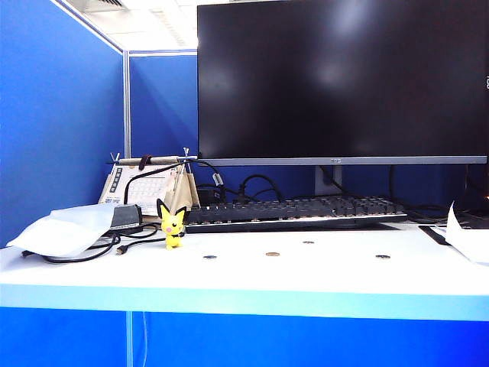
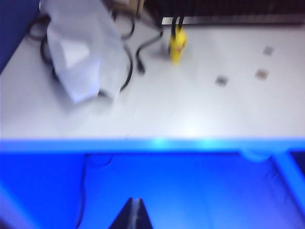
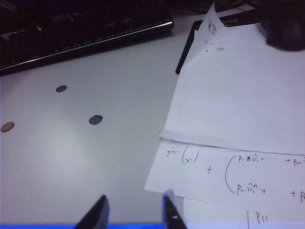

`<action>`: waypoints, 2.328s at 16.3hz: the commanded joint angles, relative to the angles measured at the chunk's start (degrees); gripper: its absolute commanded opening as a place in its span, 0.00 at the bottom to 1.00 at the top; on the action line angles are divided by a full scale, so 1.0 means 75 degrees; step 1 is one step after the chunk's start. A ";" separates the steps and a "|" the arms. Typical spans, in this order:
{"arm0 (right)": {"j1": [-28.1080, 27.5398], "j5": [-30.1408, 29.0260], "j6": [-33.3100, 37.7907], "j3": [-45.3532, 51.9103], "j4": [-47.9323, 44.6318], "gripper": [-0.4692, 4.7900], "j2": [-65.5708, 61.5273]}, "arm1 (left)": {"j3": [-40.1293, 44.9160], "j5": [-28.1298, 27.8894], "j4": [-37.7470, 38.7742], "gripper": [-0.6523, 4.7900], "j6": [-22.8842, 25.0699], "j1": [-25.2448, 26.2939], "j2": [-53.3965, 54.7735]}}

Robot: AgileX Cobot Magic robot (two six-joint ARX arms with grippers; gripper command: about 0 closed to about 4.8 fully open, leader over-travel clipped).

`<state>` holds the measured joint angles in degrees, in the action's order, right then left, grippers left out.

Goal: Pick up the doll and place it on the similarly colored coin.

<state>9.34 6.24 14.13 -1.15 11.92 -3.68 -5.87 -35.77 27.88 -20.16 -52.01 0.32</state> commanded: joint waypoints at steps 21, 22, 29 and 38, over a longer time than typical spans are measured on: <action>0.0006 0.0015 0.0029 -0.0015 0.0096 0.37 0.0015 | -0.0629 0.1230 -0.7924 1.00 0.2407 0.0184 0.6260; 0.0006 0.0015 0.0029 -0.0015 0.0093 0.37 0.0015 | -0.1032 0.1664 -0.8329 1.00 0.2398 0.0425 0.7396; 0.0006 0.0044 0.0029 -0.0015 0.0093 0.37 0.0047 | -0.3392 0.4144 -0.8816 1.00 0.1489 0.3031 1.0859; 0.0009 0.0017 0.0029 -0.0015 0.0093 0.37 0.0055 | -0.4351 0.5782 -0.9052 1.00 0.1431 0.3844 1.3006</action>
<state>9.32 6.24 14.13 -1.15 11.92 -3.33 -38.02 8.34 -38.57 -10.04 -23.31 97.25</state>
